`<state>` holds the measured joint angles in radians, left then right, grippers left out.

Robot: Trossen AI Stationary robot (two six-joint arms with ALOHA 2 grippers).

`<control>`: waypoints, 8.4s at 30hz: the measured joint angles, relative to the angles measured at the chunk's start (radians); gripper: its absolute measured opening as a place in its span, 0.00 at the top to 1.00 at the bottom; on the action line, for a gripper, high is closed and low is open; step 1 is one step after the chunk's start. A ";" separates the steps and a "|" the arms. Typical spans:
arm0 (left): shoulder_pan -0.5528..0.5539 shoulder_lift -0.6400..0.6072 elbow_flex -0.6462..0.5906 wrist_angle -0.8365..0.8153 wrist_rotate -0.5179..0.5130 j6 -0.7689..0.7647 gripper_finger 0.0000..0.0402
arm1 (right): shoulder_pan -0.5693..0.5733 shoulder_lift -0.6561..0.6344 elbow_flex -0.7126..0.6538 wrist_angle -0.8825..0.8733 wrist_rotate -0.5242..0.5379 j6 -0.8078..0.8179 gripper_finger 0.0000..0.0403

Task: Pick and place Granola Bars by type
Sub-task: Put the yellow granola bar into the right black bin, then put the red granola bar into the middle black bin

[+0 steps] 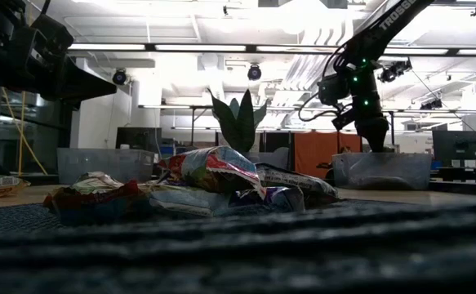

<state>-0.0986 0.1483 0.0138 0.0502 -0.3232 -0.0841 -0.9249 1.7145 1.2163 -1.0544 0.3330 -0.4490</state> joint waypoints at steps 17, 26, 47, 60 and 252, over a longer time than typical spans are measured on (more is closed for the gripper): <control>0.000 0.000 0.000 0.000 0.000 0.000 1.00 | 0.000 0.000 0.000 -0.026 0.065 0.061 0.55; 0.000 0.000 0.000 0.000 0.000 0.000 1.00 | 0.003 -0.074 0.000 -0.051 0.025 0.132 0.52; 0.000 0.000 0.000 0.000 0.000 0.000 1.00 | 0.138 -0.482 0.000 -0.009 -0.266 0.329 0.54; 0.000 0.000 0.000 0.000 0.000 0.000 1.00 | 0.366 -0.656 0.000 0.274 -0.373 0.524 0.54; 0.000 0.000 0.000 0.000 0.000 0.000 1.00 | 0.828 -0.084 0.422 0.984 -0.304 0.630 0.90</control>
<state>-0.0986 0.1484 0.0138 0.0502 -0.3232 -0.0840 -0.0968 1.6308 1.6384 -0.0708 0.0295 0.1811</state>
